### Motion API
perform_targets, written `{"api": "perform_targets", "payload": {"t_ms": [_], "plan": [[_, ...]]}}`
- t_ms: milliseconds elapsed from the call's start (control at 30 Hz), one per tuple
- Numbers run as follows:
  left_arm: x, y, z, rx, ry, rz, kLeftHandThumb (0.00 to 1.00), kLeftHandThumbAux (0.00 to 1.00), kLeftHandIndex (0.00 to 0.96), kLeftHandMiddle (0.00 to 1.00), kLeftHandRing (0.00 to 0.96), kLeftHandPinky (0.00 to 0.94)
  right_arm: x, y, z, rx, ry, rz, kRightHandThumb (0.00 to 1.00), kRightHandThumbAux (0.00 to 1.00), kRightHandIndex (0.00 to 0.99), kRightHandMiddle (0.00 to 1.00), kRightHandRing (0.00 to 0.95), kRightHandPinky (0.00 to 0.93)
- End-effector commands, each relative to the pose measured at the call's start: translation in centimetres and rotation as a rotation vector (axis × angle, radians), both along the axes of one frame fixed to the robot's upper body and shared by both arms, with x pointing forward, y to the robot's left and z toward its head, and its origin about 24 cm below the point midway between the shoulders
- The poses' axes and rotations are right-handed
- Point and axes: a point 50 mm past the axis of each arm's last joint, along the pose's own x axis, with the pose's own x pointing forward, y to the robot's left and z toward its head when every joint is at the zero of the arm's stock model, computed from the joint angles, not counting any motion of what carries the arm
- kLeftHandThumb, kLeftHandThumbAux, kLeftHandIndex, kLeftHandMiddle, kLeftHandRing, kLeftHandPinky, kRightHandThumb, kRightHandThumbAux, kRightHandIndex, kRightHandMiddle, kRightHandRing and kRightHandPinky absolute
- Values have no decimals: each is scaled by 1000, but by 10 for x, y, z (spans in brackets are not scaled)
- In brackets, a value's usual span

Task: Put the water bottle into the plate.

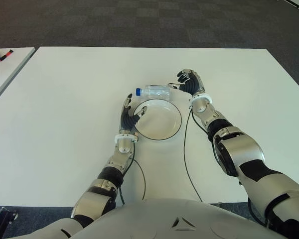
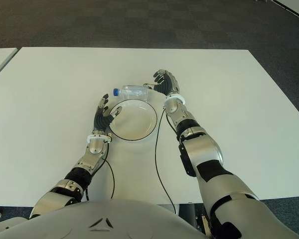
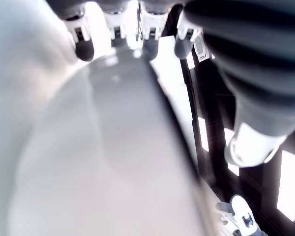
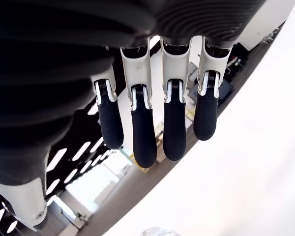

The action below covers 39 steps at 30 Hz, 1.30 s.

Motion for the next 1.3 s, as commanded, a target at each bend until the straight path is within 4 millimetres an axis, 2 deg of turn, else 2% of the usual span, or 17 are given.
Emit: {"api": "perform_targets", "payload": {"t_ms": [33, 933, 1300], "plan": [[-18, -6, -21, -22, 134, 2, 213, 637, 21, 13, 0, 1, -6, 0, -9, 63, 29, -3, 946, 668, 376, 513, 452, 406], [-9, -11, -12, -35, 102, -28, 205, 622, 16, 27, 15, 31, -14, -3, -19, 143, 37, -25, 949, 664, 378, 512, 470, 436], [-1, -13, -6, -36, 95, -33, 192, 624, 15, 25, 15, 34, -18, -5, -25, 132, 37, -37, 948, 666, 381, 516, 455, 416]]}}
